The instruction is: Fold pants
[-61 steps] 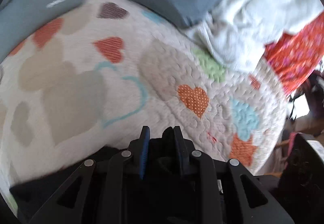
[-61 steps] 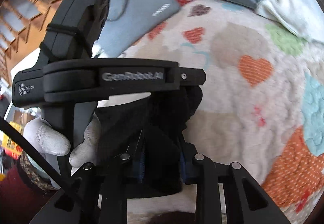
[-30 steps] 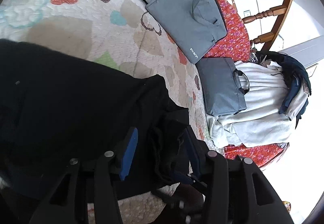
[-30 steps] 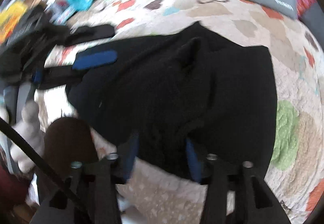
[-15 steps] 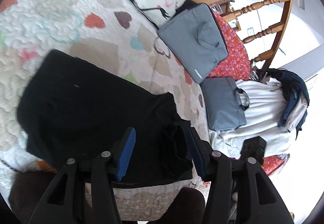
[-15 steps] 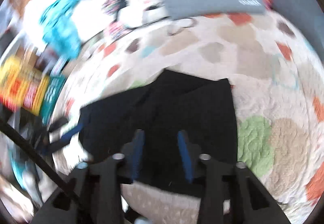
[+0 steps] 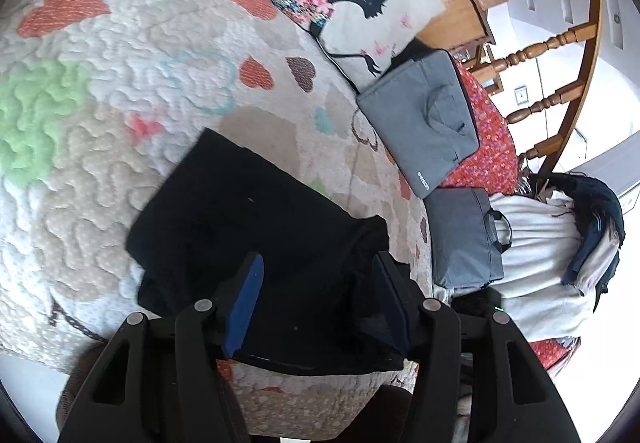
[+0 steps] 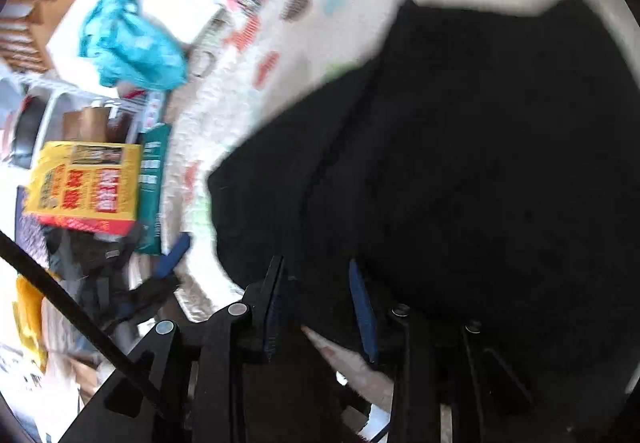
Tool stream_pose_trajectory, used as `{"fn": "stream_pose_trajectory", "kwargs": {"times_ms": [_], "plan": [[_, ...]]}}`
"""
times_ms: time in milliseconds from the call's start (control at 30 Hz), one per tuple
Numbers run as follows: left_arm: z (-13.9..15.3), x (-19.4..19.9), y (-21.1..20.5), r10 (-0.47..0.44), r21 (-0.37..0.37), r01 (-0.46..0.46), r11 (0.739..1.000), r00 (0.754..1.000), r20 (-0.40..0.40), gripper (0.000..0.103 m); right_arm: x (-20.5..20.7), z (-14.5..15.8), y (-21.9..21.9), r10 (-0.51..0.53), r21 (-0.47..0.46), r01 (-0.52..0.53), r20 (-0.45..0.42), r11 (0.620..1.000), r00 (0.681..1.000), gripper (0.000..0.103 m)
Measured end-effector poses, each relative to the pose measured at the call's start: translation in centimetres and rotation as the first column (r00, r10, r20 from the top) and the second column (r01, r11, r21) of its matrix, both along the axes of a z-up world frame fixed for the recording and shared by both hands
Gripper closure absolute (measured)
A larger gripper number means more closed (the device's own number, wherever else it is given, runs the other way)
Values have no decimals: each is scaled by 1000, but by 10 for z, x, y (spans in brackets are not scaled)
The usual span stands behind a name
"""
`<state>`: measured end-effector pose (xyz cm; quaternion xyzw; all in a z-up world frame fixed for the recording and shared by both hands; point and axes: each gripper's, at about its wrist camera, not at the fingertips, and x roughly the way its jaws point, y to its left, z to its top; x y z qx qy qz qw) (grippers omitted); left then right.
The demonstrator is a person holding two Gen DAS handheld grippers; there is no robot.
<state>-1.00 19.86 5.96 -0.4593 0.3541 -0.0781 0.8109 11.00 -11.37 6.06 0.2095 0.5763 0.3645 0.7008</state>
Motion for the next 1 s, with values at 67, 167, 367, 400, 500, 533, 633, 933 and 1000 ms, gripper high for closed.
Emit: {"fn": "stream_pose_trajectory", "kwargs": {"times_ms": [67,167,367,400,500,533,633,933,1000], "plan": [[-3,-2,6,15,-1,-15,1000,1000,-2,48,-5,11,-14,-21,4,21,35,1000,999,59],[-10,-2,14,41,-21,-42,999,999,-15,48,-10,-2,-31,-59,-29,58,-2,998,998,49],[-17,-10,28,85,-39,-86,996,996,-33,47,-15,-14,-20,-58,-174,54,-16,983,998,50],[-19,-13,33,99,-34,-100,994,994,-39,47,-14,-4,-12,-36,-193,40,25,980,999,50],[-29,-16,42,118,-37,-121,992,990,-77,46,-10,20,19,42,-205,-27,68,978,997,49],[-33,-16,44,119,-39,-123,992,989,-91,46,-9,29,33,77,-208,-58,80,976,994,49],[-45,-15,44,103,-43,-110,993,986,-133,46,-1,44,83,192,-245,-167,84,955,978,43],[-75,-13,30,16,-62,-33,998,967,-253,46,20,4,239,401,-394,-403,-91,826,911,35],[-80,-10,23,-13,-76,-7,997,966,-258,41,28,-11,260,387,-451,-403,-132,796,913,34]]}}
